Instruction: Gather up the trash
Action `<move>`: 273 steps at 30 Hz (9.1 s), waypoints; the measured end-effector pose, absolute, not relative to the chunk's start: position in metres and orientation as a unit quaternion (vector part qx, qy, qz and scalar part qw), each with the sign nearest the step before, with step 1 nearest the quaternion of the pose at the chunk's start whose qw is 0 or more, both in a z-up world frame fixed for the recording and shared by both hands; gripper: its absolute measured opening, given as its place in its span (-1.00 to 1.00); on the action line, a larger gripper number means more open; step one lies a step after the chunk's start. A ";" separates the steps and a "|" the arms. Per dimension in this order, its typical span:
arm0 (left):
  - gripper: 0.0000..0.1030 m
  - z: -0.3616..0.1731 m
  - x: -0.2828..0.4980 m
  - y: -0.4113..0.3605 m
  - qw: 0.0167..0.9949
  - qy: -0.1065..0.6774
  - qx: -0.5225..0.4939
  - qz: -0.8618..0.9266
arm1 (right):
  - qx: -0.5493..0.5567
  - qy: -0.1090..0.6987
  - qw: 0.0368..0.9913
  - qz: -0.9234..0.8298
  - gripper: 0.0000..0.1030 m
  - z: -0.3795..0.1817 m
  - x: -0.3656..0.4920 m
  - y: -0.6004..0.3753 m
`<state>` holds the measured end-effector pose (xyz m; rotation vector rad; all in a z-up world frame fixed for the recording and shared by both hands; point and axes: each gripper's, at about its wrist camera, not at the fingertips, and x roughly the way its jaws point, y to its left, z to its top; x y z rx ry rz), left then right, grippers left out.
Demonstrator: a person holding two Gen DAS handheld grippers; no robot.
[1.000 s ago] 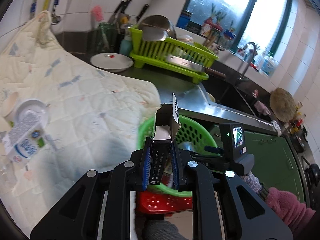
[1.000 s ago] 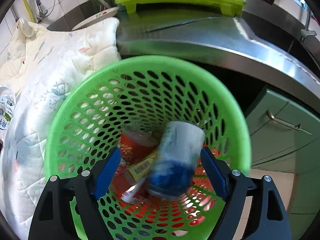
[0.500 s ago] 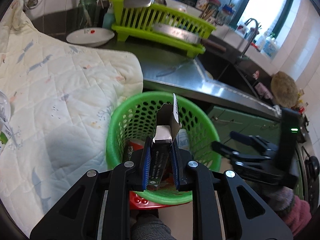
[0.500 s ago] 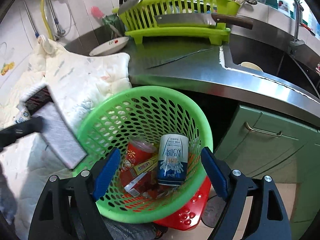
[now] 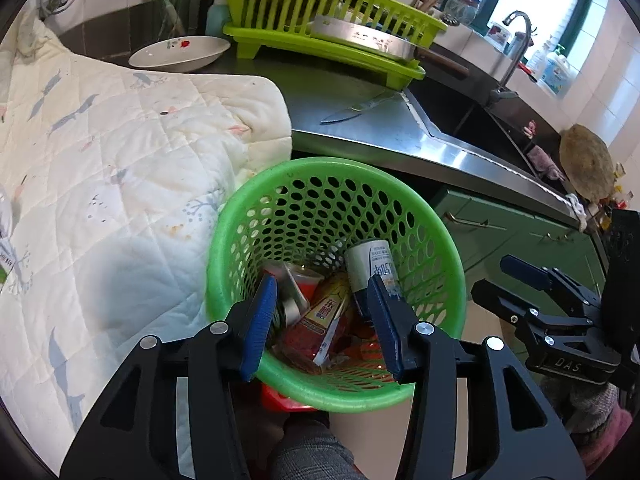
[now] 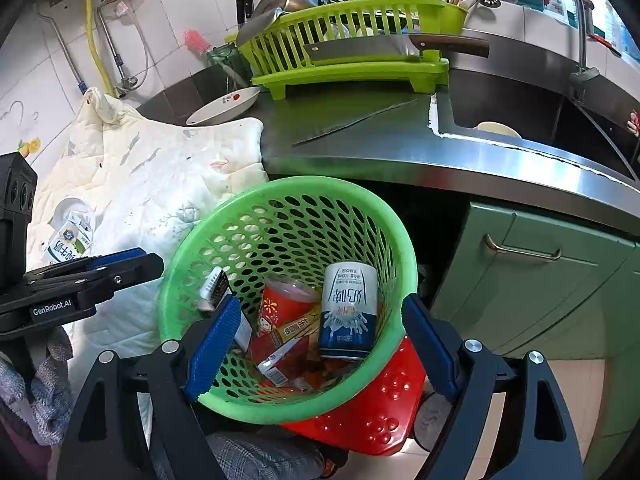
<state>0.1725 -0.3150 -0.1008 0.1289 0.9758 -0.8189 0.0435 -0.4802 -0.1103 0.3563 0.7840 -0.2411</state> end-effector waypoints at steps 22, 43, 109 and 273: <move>-0.07 -0.057 0.163 -0.155 0.869 0.417 0.010 -0.268 | 0.134 0.365 0.920 -0.041 0.55 -0.080 0.061 -0.392; 0.39 -0.059 0.240 0.018 0.892 0.436 -0.117 -0.024 | 0.106 0.371 0.922 0.043 0.57 -0.072 0.099 -0.318; 0.17 -0.086 0.259 0.058 0.879 0.448 -0.148 -0.071 | -0.084 0.389 0.896 0.196 0.22 -0.059 0.351 -0.188; 0.34 -0.076 0.190 -0.213 0.827 0.479 -0.019 -0.294 | 0.036 0.396 0.916 -0.049 0.62 -0.071 0.088 -0.428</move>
